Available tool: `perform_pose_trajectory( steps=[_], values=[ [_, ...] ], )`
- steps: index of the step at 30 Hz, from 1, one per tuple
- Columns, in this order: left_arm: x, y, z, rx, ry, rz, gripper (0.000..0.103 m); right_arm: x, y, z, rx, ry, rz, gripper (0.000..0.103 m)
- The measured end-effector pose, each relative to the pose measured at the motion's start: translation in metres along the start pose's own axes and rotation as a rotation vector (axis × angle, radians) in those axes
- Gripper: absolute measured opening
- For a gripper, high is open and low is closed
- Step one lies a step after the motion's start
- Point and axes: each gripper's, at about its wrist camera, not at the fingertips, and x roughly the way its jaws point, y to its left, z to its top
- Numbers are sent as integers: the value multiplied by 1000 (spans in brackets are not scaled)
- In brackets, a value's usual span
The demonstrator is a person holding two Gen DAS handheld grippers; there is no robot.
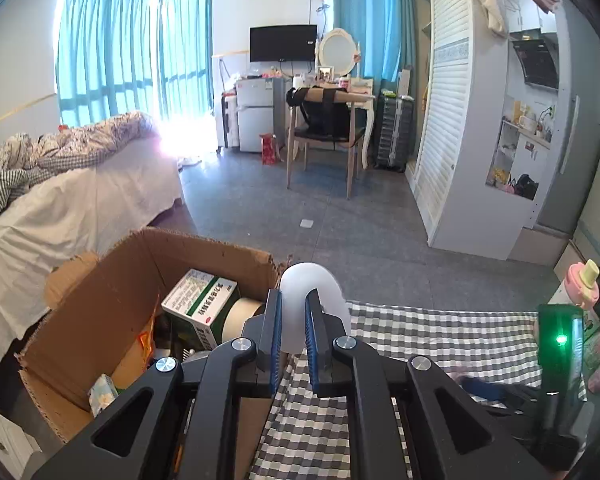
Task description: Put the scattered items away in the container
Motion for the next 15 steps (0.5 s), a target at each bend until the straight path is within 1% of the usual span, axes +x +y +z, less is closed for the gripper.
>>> perform_pose_trajectory(
  steps=[1, 3, 5, 7, 9, 12, 14, 15],
  values=[
    [-2, 1, 1, -1, -4, 0, 10, -6, 3, 1, -14, 4, -2, 24],
    [-7, 1, 2, -3, -11, -8, 10, -13, 11, 2, -67, -10, -41, 24],
    [-11, 1, 1, -5, -15, -10, 10, -9, 13, 0, -81, -4, -68, 24],
    [-14, 2, -1, -5, -13, -8, 10, 3, 10, -4, -63, 28, -40, 19],
    [-15, 3, -2, -1, -8, -5, 10, 10, 4, -10, -44, 58, -24, 19],
    [-17, 2, -3, -6, -6, -1, 10, 10, 2, -23, -56, 67, -39, 19],
    [-19, 2, -2, -11, -12, -1, 10, 9, 3, -27, -89, 66, -63, 33],
    [-20, 2, -1, -11, -16, -2, 10, 8, 2, -30, -107, 63, -83, 51]
  ],
)
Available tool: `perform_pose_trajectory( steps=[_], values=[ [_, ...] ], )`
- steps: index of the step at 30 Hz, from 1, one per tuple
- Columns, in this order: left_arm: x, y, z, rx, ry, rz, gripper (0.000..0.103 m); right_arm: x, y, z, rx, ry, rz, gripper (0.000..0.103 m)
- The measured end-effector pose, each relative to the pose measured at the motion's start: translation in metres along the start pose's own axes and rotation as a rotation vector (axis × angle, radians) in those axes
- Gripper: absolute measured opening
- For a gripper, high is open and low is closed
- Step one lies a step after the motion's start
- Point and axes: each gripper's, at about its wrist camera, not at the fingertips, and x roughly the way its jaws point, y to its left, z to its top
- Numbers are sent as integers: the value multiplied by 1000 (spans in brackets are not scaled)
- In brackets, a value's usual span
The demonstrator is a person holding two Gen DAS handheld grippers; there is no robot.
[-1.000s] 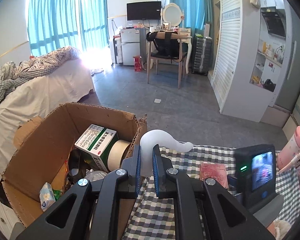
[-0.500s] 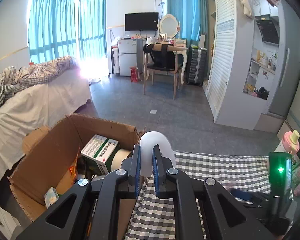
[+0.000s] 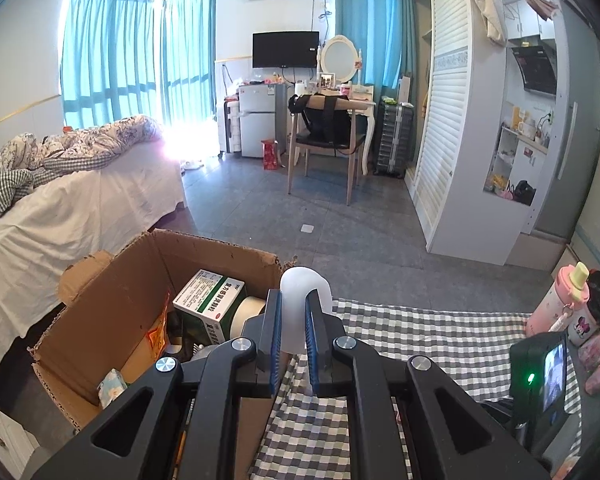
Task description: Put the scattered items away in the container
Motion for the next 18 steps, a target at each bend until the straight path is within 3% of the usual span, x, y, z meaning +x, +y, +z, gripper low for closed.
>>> perform_pose_trajectory(
  steps=[1, 6, 11, 15, 18],
  values=[
    [-1, -1, 1, -1, -4, 0, 10, -1, 0, -2, -22, -9, -33, 62],
    [-3, -2, 0, -3, -6, -1, 10, 3, 5, -8, -127, -20, -143, 63],
    [-3, -1, 1, 2, -3, 1, 10, 25, 4, -10, -141, 20, -158, 65],
    [0, 0, 0, 3, 6, 7, 10, 30, 8, -10, -189, -12, -160, 86],
    [2, 1, -1, 3, 15, 8, 10, 40, 12, -13, -221, 8, -156, 86]
  ],
)
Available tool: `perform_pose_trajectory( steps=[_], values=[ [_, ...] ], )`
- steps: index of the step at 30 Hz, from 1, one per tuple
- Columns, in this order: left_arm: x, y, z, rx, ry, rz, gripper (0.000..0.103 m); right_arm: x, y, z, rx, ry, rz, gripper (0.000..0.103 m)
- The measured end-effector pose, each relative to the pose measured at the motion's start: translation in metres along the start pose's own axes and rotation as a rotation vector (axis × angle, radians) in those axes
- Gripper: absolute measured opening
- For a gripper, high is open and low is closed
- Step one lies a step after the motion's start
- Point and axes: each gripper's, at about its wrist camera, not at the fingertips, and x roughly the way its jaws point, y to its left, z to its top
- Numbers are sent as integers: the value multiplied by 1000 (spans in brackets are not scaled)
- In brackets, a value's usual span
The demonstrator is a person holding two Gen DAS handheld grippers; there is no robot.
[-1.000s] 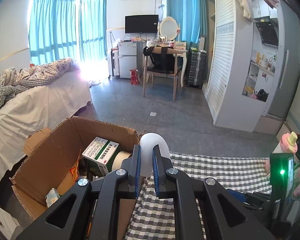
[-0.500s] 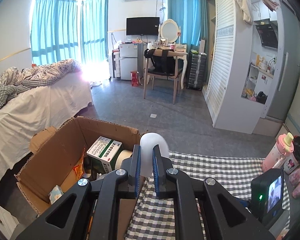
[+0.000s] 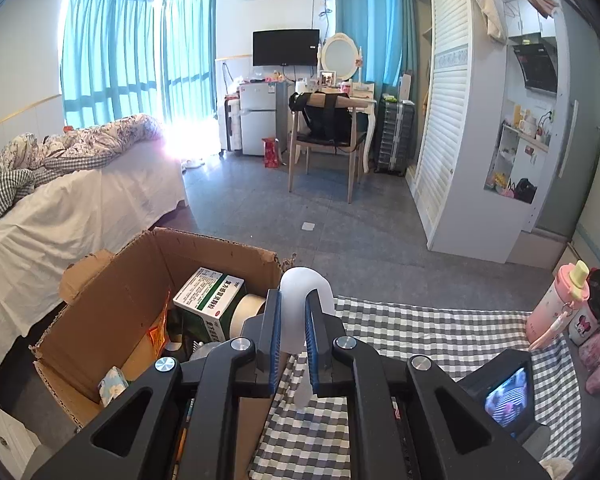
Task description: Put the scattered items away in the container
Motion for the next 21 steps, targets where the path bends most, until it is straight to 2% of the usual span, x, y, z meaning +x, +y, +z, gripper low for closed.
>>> perform_pose_trajectory(
  steps=[8, 11, 13, 21],
  values=[
    [3, 0, 0, 2, 8, -4, 11, 13, -10, 6, -11, -27, 52, 95],
    [3, 1, -1, 3, 15, -6, 11, 13, -9, 7, -9, -23, 50, 92],
    [2, 2, -1, 4, 13, -5, 11, 10, -9, 8, 4, -21, 55, 85],
    [3, 2, -1, 5, 13, -7, 11, -11, -22, -4, 122, -28, 148, 78]
  ],
)
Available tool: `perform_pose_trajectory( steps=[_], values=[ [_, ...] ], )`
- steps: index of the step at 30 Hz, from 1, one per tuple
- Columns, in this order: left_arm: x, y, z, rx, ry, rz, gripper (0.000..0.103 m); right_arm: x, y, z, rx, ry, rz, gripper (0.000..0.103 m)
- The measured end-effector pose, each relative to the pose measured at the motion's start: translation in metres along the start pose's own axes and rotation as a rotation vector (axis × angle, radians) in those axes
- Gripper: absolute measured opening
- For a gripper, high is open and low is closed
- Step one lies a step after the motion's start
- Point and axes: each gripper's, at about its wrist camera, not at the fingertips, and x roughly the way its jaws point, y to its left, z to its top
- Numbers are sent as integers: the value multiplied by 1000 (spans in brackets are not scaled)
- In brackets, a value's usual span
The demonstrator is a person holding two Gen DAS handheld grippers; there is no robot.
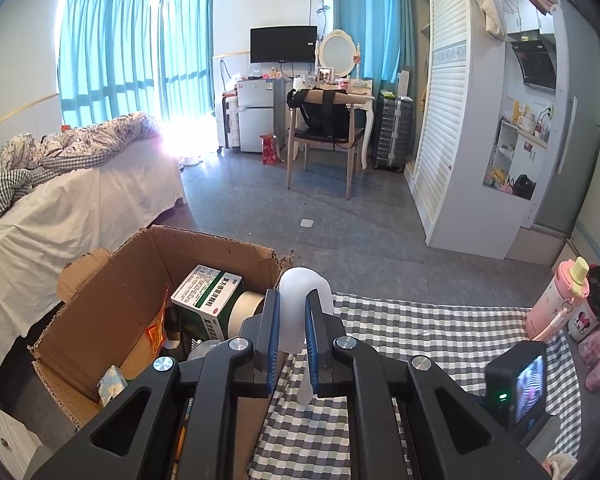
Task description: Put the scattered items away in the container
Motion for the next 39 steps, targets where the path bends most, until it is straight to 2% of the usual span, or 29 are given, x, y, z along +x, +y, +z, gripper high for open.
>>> perform_pose_trajectory(
  steps=[4, 11, 13, 20, 24, 29, 30, 31, 32, 33, 35, 36, 39],
  values=[
    [-1, -1, -2, -3, 3, -1, 11, -14, -7, -1, 50, -33, 39, 75],
    [0, -4, -2, 2, 9, -6, 12, -22, -19, -2, 98, -76, 15, 74],
    [0, -5, -3, 3, 12, -8, 12, -10, -23, 13, 97, -85, -6, 74],
    [3, -5, -3, 9, 24, 4, 13, 7, -34, 18, 141, -94, -18, 74],
    [5, -3, -3, 6, 23, 5, 13, -8, -37, 17, 170, -119, 30, 74],
    [5, -5, -2, 16, 18, -5, 13, -38, -41, 15, 200, -166, 140, 73],
    [5, -5, -1, 17, 17, -7, 13, -43, -41, 16, 193, -179, 160, 58],
    [5, -6, -1, 18, 15, -9, 13, -48, -39, 17, 186, -185, 180, 26],
    [5, -7, -1, 19, 15, -11, 13, -50, -36, 17, 178, -175, 199, 22],
    [5, -7, -1, 20, 17, -14, 13, -51, -35, 17, 168, -159, 195, 22],
    [4, -6, -2, 20, 18, -19, 13, -46, -30, 17, 133, -146, 118, 24],
    [3, -5, -3, 22, 17, -19, 13, -41, -28, 16, 124, -137, 72, 31],
    [2, -5, -5, 24, 20, -14, 13, -29, -29, 9, 137, -98, 83, 38]
  ],
)
